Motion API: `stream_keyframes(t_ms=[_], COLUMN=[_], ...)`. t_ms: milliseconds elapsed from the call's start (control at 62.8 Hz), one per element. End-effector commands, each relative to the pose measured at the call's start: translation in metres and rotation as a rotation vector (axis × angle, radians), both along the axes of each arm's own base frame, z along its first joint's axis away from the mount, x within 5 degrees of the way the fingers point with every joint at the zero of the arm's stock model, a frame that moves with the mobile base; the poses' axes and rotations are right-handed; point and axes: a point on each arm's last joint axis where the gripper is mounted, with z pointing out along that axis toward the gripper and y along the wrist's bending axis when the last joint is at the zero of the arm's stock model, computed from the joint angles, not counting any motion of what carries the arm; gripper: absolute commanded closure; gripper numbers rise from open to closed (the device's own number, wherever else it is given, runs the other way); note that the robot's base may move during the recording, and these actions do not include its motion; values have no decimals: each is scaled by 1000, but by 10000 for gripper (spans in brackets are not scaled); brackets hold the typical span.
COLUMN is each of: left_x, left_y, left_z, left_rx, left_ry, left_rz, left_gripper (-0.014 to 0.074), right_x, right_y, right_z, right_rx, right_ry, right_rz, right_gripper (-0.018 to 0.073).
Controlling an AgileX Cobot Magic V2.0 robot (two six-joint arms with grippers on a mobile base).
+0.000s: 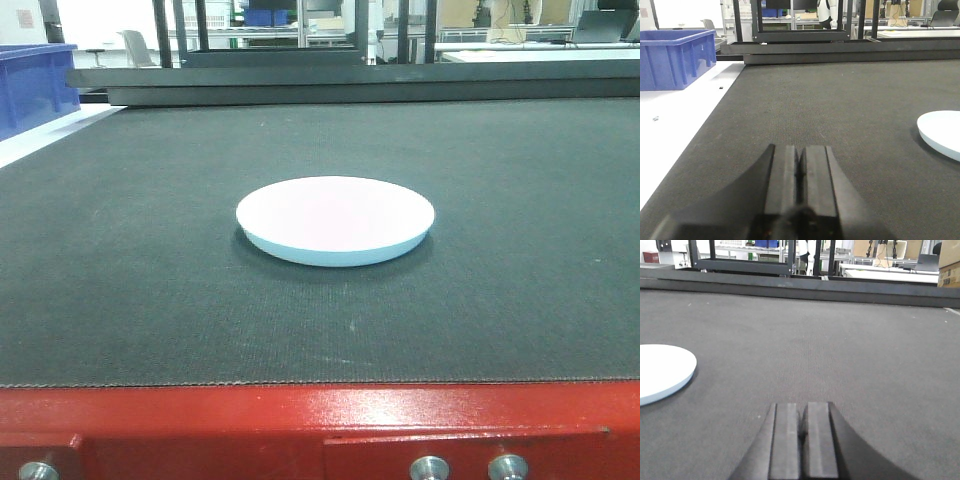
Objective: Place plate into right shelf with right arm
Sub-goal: 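Lower the open right gripper over the white plate's rim, then close the right gripper on the white plate's rim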
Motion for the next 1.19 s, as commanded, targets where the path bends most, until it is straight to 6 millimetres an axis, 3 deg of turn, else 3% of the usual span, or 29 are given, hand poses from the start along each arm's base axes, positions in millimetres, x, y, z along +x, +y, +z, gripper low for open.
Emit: stream_keyframes(t_ms=[0, 127, 223, 334, 462, 541, 684, 780, 987, 1178], left_x=[-1, -1, -1, -1, -1, -1, -1, -1, -1, -1], left_y=[1, 1, 1, 1, 1, 1, 1, 1, 1, 1], left_z=[7, 7, 7, 7, 7, 7, 7, 7, 7, 7], left_rx=[-17, -17, -17, -17, -17, -17, -17, -17, -17, -17], left_ry=[-92, -92, -92, -92, -92, -92, -92, -92, -92, -92], left_rz=[9, 9, 9, 9, 9, 9, 9, 9, 9, 9], left_gripper=[643, 643, 643, 643, 643, 643, 643, 643, 643, 643], right_x=[-8, -11, -2, 20, 53, 76, 116, 149, 214, 269], right_y=[-1, 0, 1, 1, 3, 4, 8, 22, 75, 119], right_z=[44, 88, 116, 135, 143, 149, 161, 170, 177, 155], right_rx=[-9, -12, -14, -11, 9, 27, 80, 66, 34, 5], right_ry=[-185, -86, -15, 78, 193, 243, 367, 454, 533, 633], right_rz=[-8, 2, 6, 10, 17, 21, 45, 110, 270, 333], right_gripper=[504, 502, 467, 283, 43, -24, -12, -8, -8, -8])
